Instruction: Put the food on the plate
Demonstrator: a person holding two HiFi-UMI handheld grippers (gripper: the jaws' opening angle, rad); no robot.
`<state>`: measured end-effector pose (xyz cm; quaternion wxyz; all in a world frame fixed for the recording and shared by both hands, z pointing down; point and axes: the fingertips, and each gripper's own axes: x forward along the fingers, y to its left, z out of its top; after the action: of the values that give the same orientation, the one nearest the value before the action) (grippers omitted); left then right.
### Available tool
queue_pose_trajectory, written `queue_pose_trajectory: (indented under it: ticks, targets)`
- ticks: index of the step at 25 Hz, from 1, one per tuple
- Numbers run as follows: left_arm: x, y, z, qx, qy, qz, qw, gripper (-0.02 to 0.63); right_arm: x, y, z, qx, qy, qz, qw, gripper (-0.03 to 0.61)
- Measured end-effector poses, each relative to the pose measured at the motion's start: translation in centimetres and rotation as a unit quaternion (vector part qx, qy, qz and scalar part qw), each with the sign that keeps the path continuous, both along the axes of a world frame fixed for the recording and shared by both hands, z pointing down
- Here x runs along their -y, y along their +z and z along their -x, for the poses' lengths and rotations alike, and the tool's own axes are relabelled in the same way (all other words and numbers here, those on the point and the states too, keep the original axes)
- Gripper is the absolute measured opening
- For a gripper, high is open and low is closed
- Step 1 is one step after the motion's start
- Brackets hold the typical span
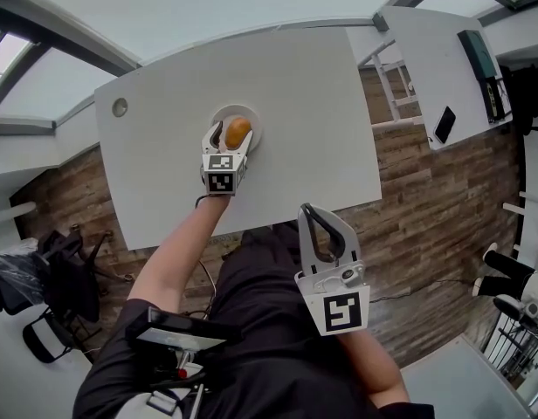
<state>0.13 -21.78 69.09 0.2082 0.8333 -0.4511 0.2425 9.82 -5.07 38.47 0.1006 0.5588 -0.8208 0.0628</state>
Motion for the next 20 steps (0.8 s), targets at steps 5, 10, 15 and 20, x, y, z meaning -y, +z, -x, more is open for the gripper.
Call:
queue_pose_trajectory:
  ticks: [5, 10, 15, 20]
  targets:
    - [-0.8, -0.8, 0.0, -0.003, 0.007, -0.005, 1.0, 0.316, -0.8, -0.4, 0.9, 0.002, -0.004, -0.006, 1.0, 0.008]
    - [-1.9, -1.1, 0.6, -0.003, 0.007, -0.01, 0.9999, 0.316, -1.8, -0.6, 1.2, 0.0, -0.006, -0.01, 1.0, 0.008]
    - [-3.0, -1.7, 1.0, -0.003, 0.005, -0.016, 0.9999, 0.316, -2.9, -1.2, 1.3, 0.0, -0.007, -0.019, 1.0, 0.008]
    - [-3.8, -3.3, 1.0, -0.015, 0.001, -0.026, 0.9995, 0.316, -4.1, -1.7, 1.6, 0.001, -0.01, -0.024, 1.0, 0.008]
